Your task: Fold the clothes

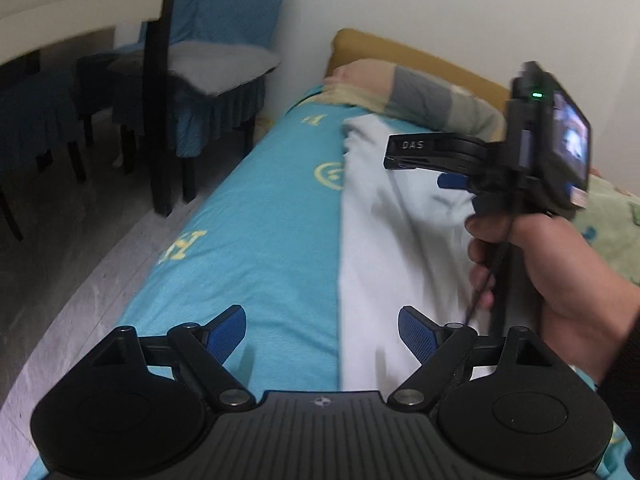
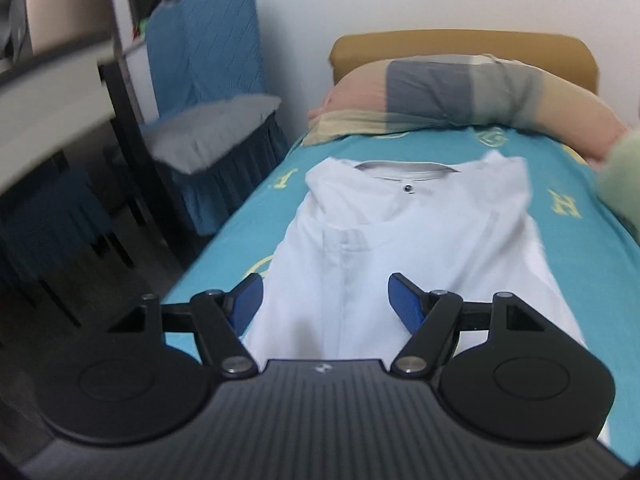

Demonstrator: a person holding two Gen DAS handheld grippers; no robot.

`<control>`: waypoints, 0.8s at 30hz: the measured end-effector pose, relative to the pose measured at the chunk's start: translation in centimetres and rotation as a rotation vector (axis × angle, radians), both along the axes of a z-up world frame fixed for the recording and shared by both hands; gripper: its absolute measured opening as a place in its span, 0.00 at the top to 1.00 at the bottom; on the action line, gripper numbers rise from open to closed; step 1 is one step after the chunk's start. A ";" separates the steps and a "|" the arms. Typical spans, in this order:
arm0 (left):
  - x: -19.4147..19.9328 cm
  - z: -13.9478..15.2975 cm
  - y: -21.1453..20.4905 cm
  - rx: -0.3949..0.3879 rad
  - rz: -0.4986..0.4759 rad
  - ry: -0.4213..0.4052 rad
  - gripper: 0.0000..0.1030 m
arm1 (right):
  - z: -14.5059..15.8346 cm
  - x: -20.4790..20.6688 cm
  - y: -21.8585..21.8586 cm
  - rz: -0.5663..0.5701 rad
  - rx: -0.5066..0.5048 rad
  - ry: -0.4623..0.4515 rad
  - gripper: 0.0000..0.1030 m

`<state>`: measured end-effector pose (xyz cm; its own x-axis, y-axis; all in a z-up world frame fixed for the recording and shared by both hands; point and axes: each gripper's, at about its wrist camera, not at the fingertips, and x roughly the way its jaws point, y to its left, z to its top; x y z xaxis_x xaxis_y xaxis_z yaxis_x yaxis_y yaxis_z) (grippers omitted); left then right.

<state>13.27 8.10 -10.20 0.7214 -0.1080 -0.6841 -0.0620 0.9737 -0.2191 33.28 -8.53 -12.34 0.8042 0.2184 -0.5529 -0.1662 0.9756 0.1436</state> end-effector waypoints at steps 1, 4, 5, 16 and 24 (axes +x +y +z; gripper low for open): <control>0.2 -0.4 0.3 -0.014 0.007 0.006 0.17 | -0.6 0.9 0.3 0.001 -0.021 0.005 0.32; 0.6 -1.2 0.6 -0.033 0.008 0.015 0.17 | -2.1 2.4 0.0 -0.032 -0.017 0.021 0.54; 0.7 -1.4 0.6 -0.033 0.003 0.013 0.17 | -2.6 2.7 -0.5 -0.046 0.004 0.038 0.78; 0.1 -1.5 0.2 -0.098 -0.039 0.020 0.18 | 0.5 -2.7 -9.2 -0.270 0.135 -0.149 0.96; 0.0 -2.6 -0.8 -0.127 -0.101 0.113 0.18 | -2.9 -3.7 -13.9 -0.218 0.211 0.048 0.90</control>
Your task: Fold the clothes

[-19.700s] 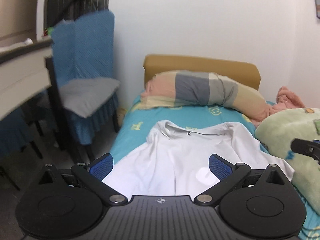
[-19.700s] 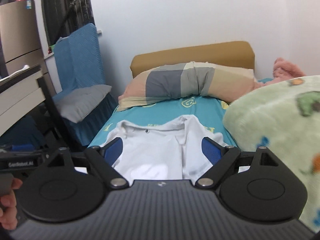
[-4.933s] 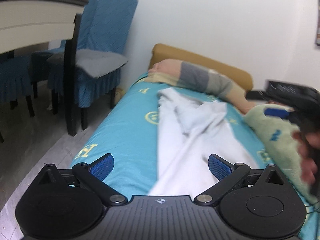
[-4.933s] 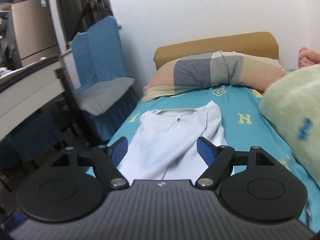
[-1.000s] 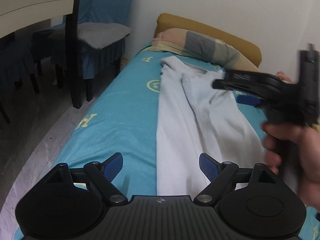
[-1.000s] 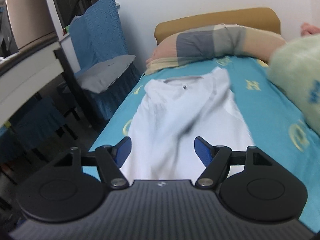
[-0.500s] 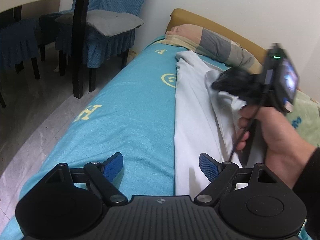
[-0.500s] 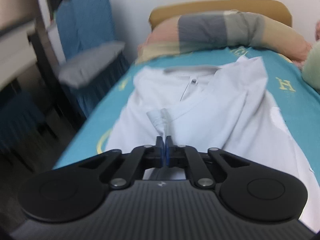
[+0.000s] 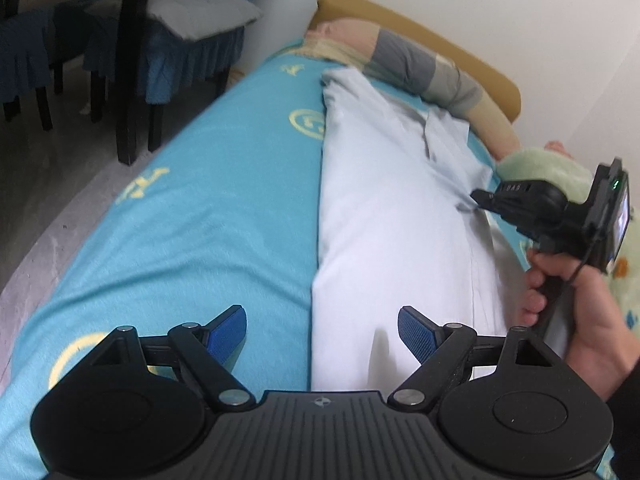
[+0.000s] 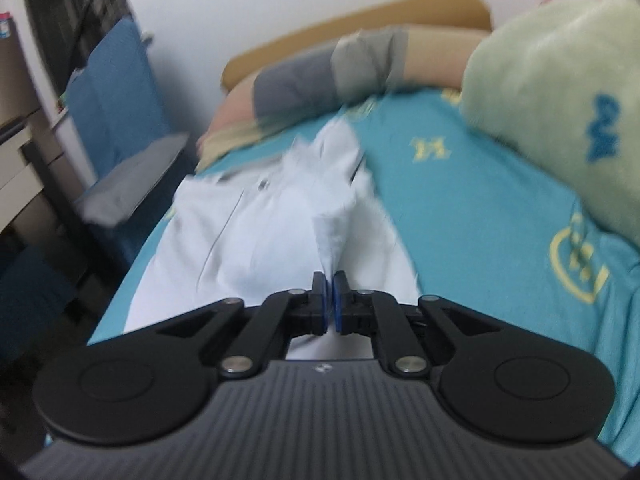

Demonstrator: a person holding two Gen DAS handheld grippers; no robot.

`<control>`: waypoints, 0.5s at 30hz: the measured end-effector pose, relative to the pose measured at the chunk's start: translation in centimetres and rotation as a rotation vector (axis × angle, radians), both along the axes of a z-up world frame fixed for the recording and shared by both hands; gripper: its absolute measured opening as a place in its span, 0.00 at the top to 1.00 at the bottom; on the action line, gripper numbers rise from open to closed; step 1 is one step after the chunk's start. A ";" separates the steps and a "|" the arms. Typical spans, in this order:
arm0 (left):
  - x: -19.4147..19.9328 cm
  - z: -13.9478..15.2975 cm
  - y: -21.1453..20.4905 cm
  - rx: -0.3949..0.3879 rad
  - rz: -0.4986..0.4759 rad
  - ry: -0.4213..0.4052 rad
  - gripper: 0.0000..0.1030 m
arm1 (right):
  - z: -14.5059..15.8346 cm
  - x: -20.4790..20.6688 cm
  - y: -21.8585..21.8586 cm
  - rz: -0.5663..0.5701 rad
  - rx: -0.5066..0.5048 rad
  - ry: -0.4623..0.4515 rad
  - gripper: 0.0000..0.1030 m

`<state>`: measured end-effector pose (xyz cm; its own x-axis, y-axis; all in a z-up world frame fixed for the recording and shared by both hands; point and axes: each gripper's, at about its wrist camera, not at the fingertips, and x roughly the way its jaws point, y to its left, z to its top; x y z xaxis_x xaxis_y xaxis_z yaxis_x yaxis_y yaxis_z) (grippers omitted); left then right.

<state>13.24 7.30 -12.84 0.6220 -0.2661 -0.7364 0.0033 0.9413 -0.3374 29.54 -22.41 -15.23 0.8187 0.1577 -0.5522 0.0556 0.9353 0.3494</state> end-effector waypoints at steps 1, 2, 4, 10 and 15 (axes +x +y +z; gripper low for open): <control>0.0 -0.2 -0.1 -0.003 -0.006 0.017 0.18 | 0.3 -0.4 0.1 0.029 0.001 0.015 0.87; 0.0 -0.4 -0.2 -0.005 -0.011 0.036 0.18 | 0.7 -1.1 0.2 0.059 0.006 0.025 0.76; -0.1 -0.7 -0.4 -0.010 -0.020 0.069 0.18 | 1.8 -3.0 0.4 0.106 0.014 0.027 0.46; -1.2 -0.5 0.2 -0.101 0.008 0.141 0.18 | 5.7 -10.9 -0.6 0.147 0.024 0.044 0.33; -2.9 -0.3 0.0 -0.136 -0.006 0.215 0.18 | 5.8 -18.3 -3.8 0.073 0.188 0.175 0.32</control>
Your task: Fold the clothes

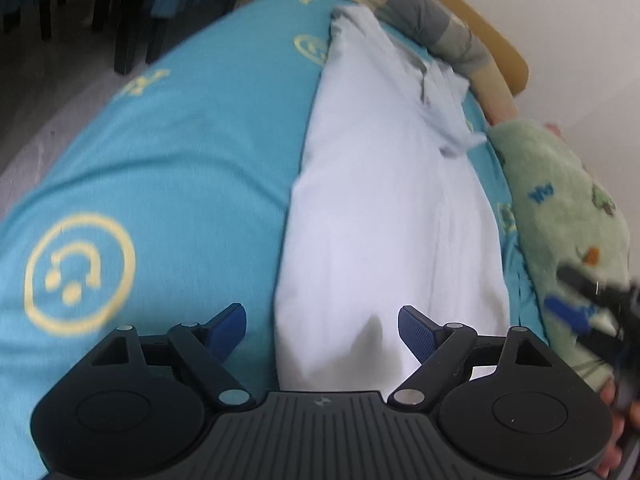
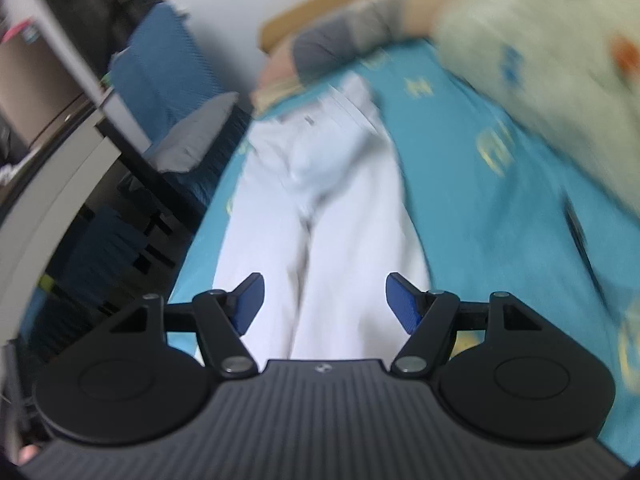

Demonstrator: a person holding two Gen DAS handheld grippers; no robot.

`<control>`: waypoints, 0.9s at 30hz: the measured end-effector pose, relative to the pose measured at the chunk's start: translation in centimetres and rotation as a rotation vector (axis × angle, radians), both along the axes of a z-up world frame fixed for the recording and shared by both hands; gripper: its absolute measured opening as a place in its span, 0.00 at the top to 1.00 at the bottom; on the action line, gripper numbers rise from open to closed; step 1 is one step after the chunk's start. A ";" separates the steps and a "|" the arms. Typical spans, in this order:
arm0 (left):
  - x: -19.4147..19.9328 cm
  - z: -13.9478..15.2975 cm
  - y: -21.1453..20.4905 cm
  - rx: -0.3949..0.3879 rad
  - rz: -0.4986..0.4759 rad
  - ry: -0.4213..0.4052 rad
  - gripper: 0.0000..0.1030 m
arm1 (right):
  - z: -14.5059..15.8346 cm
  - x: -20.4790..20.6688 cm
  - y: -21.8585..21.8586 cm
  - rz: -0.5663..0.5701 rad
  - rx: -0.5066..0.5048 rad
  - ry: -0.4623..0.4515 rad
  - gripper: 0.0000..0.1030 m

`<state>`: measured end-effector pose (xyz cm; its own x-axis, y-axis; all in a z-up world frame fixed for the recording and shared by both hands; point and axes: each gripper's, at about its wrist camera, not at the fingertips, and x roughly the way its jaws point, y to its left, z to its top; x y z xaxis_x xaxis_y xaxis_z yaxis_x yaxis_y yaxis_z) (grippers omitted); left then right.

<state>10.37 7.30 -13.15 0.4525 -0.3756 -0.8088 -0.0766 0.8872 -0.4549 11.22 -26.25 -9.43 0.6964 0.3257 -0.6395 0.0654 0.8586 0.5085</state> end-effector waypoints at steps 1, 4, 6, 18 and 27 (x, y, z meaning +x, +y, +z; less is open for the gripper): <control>-0.4 0.1 -0.2 0.011 -0.007 0.009 0.18 | -0.4 -1.3 -0.4 -0.010 0.009 0.042 0.32; -1.5 0.2 -0.8 0.031 -0.035 0.040 0.18 | -2.2 -5.4 -1.5 -0.085 0.008 0.140 0.32; -2.0 0.2 -1.2 0.034 -0.057 0.066 0.19 | -3.5 -7.3 -2.4 -0.150 0.010 0.198 0.31; -6.0 0.0 -2.7 0.016 -0.151 0.322 0.90 | -6.1 -9.9 -2.1 -0.208 0.119 0.330 0.32; -7.6 -0.1 -3.3 0.019 -0.150 0.367 0.52 | -5.8 -11.0 0.6 -0.036 0.106 0.435 0.33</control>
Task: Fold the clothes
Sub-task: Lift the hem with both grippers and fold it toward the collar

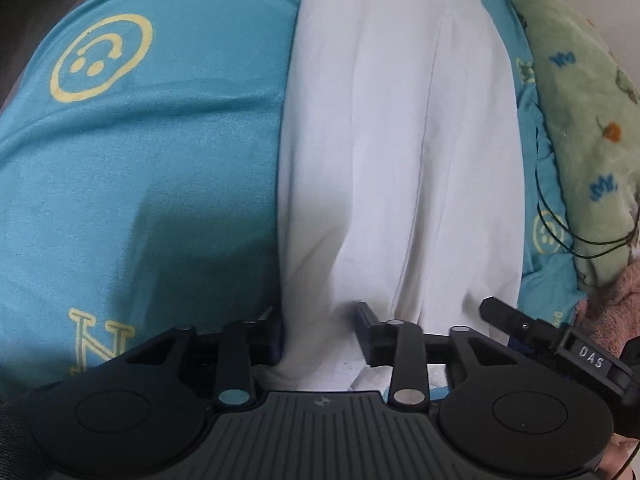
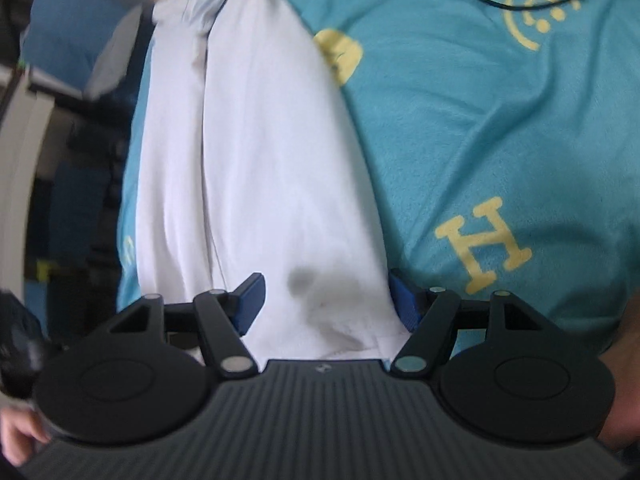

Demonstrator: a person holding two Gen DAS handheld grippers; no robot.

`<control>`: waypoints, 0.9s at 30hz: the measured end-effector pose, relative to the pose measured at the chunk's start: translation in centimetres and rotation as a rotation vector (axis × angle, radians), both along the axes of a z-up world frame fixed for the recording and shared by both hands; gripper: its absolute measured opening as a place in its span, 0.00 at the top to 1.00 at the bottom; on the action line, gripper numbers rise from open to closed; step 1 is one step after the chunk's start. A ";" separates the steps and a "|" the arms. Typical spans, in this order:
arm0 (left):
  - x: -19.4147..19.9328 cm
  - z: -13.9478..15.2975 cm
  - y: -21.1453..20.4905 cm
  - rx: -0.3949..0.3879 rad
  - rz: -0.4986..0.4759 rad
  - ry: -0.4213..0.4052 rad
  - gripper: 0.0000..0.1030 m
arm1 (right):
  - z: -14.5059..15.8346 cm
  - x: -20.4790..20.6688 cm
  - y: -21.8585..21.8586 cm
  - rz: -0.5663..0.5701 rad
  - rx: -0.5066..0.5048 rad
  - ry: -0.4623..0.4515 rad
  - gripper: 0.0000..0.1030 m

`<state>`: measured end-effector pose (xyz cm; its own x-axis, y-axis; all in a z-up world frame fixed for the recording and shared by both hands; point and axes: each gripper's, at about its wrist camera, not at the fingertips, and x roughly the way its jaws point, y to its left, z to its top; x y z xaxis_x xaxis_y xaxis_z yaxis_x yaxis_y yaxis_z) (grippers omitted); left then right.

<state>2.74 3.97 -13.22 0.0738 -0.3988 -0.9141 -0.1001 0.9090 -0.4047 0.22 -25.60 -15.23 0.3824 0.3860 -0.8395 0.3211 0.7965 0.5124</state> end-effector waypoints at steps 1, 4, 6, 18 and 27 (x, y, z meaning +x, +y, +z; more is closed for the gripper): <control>-0.2 0.2 -0.4 -0.008 -0.020 -0.008 0.41 | 0.1 0.1 0.4 0.024 -0.021 0.003 0.33; -1.0 0.5 -1.8 0.029 -0.107 -0.013 0.40 | 0.6 0.1 2.4 0.129 -0.110 0.013 0.36; -1.6 0.8 -2.4 0.085 -0.141 -0.007 0.59 | 1.0 0.0 4.2 0.204 -0.207 0.009 0.46; -3.9 10.9 3.5 -0.095 0.041 -0.225 0.90 | 9.3 -1.5 4.6 0.147 -0.265 -0.189 0.87; -9.2 21.4 5.8 -0.216 0.138 -0.435 0.91 | 20.3 -5.5 3.5 0.058 -0.195 -0.464 0.87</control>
<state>-6.47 9.75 8.16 0.4951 -0.5355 -0.6842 0.0069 0.7899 -0.6132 -5.27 -22.15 5.03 0.7149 0.2706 -0.6448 0.0476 0.9011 0.4310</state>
